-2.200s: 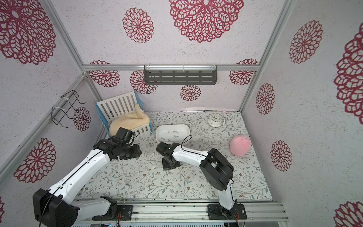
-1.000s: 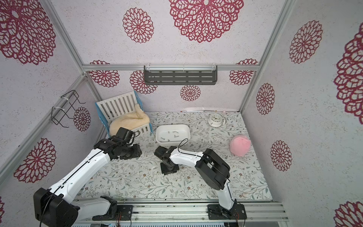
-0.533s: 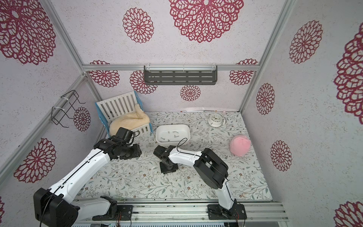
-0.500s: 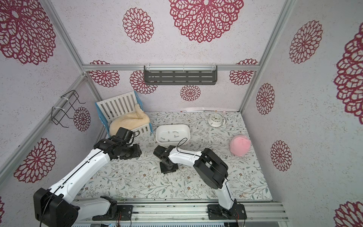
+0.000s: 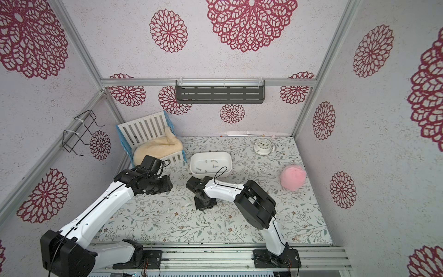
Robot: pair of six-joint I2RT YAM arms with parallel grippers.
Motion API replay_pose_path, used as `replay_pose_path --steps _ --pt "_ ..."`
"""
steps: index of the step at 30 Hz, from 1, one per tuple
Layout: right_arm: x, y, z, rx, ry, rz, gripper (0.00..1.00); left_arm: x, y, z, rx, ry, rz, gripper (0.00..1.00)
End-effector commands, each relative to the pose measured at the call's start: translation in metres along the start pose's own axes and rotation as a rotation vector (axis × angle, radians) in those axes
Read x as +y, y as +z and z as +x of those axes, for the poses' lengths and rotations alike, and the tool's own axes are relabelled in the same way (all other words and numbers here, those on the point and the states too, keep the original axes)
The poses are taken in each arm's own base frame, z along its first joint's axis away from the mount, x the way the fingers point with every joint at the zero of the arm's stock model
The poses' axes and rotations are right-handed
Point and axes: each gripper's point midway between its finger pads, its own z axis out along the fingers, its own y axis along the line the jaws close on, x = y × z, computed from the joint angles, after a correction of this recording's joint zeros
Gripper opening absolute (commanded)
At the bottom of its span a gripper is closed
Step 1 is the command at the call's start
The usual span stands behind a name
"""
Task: Put the screws on the desktop into the storage box
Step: Pick up the screw from the center of the board.
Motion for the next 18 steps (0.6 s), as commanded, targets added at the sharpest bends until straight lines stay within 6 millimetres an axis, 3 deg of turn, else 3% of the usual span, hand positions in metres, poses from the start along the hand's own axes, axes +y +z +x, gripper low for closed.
replay_pose_path --steps 1,9,18 --pt "-0.003 0.007 0.003 0.009 -0.014 0.021 0.19 0.001 -0.005 -0.005 -0.028 0.0 0.011 0.49" --pt "-0.004 0.009 0.006 0.016 -0.016 0.017 0.13 0.001 -0.004 -0.005 -0.027 -0.001 0.013 0.49" --pt "-0.002 -0.006 0.0 -0.012 -0.018 0.011 0.06 0.001 -0.005 -0.004 -0.028 -0.003 0.015 0.49"
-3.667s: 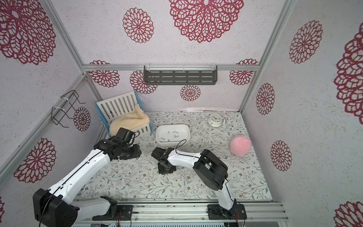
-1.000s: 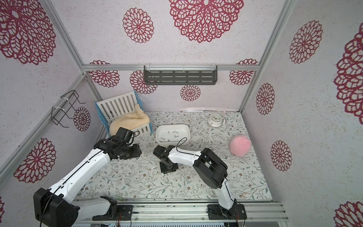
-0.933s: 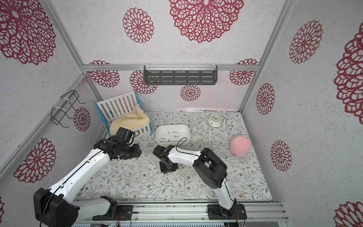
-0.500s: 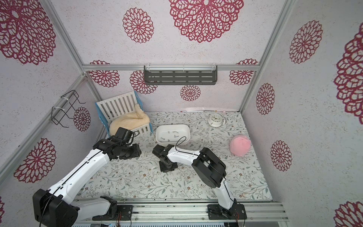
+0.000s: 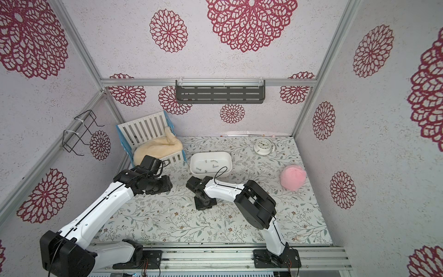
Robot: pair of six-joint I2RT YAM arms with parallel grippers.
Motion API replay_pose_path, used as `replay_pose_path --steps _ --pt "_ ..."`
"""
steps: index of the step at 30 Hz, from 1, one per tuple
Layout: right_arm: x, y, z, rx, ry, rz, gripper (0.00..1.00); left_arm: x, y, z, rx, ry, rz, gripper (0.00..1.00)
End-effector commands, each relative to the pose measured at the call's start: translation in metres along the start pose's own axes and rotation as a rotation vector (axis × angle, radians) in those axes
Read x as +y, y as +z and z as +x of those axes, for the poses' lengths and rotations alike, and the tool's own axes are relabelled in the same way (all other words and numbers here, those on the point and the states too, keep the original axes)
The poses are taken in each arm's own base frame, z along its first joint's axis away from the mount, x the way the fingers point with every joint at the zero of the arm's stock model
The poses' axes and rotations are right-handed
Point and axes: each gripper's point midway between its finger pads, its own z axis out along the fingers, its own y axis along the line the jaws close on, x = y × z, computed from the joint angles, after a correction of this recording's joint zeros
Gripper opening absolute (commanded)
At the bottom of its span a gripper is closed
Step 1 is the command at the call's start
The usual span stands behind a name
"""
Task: Put the screws on the desktop into the storage box
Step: Pick up the screw from the center of the board.
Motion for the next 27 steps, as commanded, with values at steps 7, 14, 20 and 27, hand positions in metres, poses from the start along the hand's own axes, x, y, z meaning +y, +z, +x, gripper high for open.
replay_pose_path --steps 7,14,20,27 --pt "0.0 -0.037 -0.011 -0.06 -0.016 0.011 0.04 0.001 -0.004 -0.004 -0.025 -0.001 0.013 0.49" --pt "-0.008 -0.067 -0.031 -0.114 -0.001 0.013 0.04 0.001 -0.003 -0.004 -0.024 0.0 0.011 0.49" --pt "-0.027 -0.094 -0.069 -0.185 0.023 0.033 0.03 0.002 -0.004 -0.005 -0.029 0.0 0.009 0.49" --pt "-0.057 -0.128 -0.143 -0.303 0.078 0.053 0.03 0.0 -0.007 -0.005 -0.032 -0.014 0.02 0.49"
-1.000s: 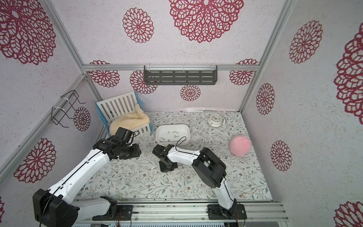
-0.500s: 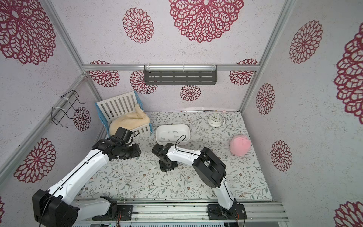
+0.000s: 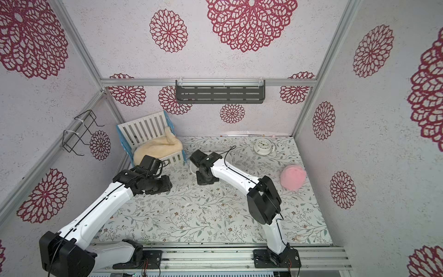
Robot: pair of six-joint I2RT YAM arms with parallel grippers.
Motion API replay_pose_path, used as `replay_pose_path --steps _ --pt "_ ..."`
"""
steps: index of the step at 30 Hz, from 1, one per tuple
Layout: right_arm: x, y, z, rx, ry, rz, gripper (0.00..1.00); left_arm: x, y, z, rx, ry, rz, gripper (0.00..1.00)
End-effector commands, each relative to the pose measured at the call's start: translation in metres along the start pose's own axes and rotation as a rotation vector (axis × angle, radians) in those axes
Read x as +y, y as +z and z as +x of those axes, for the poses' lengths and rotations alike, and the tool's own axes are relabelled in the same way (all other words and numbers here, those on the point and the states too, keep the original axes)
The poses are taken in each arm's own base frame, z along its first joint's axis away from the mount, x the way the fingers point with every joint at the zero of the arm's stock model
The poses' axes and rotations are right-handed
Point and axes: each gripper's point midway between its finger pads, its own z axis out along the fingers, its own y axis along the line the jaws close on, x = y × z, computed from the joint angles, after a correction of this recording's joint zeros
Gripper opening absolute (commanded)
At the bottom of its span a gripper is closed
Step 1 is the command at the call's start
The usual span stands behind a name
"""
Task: Put the screws on the desktop into the storage box
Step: Pick up the screw from the center of the board, then place the screw in the storage box.
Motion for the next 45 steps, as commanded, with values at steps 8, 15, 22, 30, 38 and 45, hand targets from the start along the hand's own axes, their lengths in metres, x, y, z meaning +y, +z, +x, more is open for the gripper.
replay_pose_path --steps 8,15,22,30,38,45 --pt "-0.045 0.02 -0.105 -0.116 0.076 0.024 0.03 -0.001 -0.013 0.0 -0.025 -0.042 0.039 0.49" --pt "-0.076 0.078 -0.121 -0.085 0.155 0.032 0.03 0.002 -0.019 0.004 -0.014 -0.053 0.026 0.49" --pt "-0.097 0.108 -0.122 -0.068 0.209 0.054 0.04 0.003 -0.021 0.005 -0.005 -0.057 0.015 0.49" --pt "-0.099 0.105 -0.123 -0.074 0.223 0.065 0.24 0.003 -0.023 0.006 0.005 -0.055 0.011 0.5" --pt "-0.089 0.043 -0.147 -0.199 0.218 0.042 0.35 0.002 -0.026 0.008 0.004 -0.065 0.022 0.5" --pt "-0.053 -0.039 -0.152 -0.368 0.138 -0.004 0.37 0.001 -0.019 0.017 0.026 -0.074 0.006 0.49"
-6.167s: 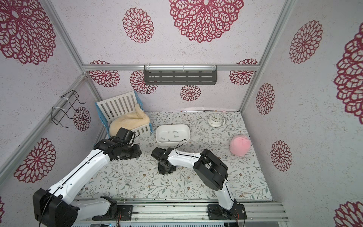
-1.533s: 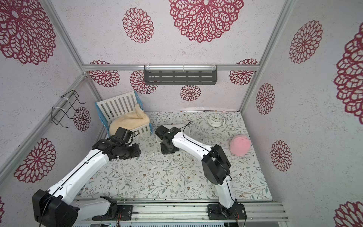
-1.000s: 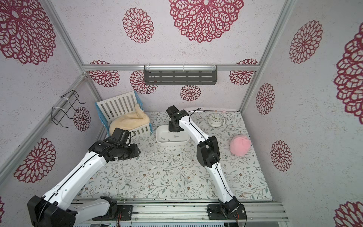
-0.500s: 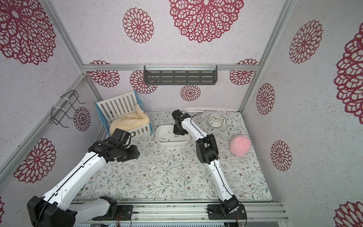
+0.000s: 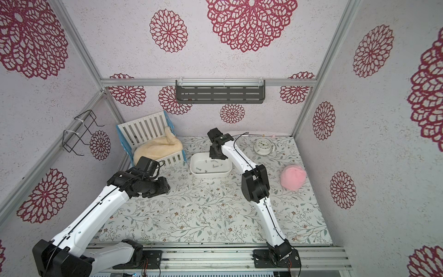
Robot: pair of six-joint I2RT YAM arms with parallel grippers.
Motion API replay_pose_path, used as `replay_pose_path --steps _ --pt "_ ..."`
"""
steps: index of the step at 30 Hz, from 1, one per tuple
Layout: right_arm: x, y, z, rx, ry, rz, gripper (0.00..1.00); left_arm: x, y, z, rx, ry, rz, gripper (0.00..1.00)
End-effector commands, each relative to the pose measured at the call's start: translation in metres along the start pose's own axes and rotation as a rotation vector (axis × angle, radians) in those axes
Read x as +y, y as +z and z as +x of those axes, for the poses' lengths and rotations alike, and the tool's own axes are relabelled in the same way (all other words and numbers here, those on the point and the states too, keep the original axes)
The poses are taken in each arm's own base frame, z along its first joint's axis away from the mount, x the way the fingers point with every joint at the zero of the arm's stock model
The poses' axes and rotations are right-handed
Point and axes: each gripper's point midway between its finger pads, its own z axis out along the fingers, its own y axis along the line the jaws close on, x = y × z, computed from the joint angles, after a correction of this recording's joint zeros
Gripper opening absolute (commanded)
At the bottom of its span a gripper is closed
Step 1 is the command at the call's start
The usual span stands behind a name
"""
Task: Put the screws on the desktop into the storage box
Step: Place the screw in the storage box, then pick up the screw from the center of the board.
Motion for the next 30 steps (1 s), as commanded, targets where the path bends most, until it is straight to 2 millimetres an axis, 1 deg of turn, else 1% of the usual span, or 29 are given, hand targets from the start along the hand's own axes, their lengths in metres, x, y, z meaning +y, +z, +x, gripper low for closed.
replay_pose_path --steps 1,3,7,11,13,15,18,21,25,30 --pt "0.026 -0.078 -0.023 -0.177 -0.03 -0.083 0.37 -0.001 0.001 0.005 0.0 -0.001 -0.011 0.49" --pt "0.026 -0.088 -0.013 -0.191 -0.022 -0.096 0.37 -0.004 0.006 0.009 0.008 0.021 -0.03 0.49" --pt "0.017 -0.111 0.014 -0.217 0.017 -0.129 0.37 -0.022 0.022 0.019 0.031 0.064 -0.026 0.5" --pt "-0.002 -0.141 0.039 -0.246 0.069 -0.174 0.37 -0.042 0.039 0.03 0.071 0.096 -0.011 0.5" --pt "-0.014 -0.152 0.052 -0.258 0.09 -0.175 0.37 -0.053 0.048 0.035 0.091 0.128 -0.007 0.49" --pt "-0.029 -0.16 0.066 -0.26 0.11 -0.164 0.36 -0.063 0.06 0.041 0.125 0.16 -0.006 0.46" --pt "-0.047 -0.164 0.087 -0.248 0.137 -0.142 0.37 -0.075 0.077 0.051 0.166 0.206 -0.011 0.46" --pt "-0.062 -0.166 0.101 -0.241 0.16 -0.128 0.37 -0.086 0.094 0.061 0.206 0.229 -0.003 0.46" --pt "-0.079 -0.168 0.109 -0.23 0.177 -0.092 0.37 -0.094 0.111 0.068 0.245 0.256 -0.004 0.46" --pt "-0.096 -0.158 0.116 -0.204 0.201 -0.06 0.37 -0.1 0.126 0.08 0.293 0.309 -0.019 0.46"
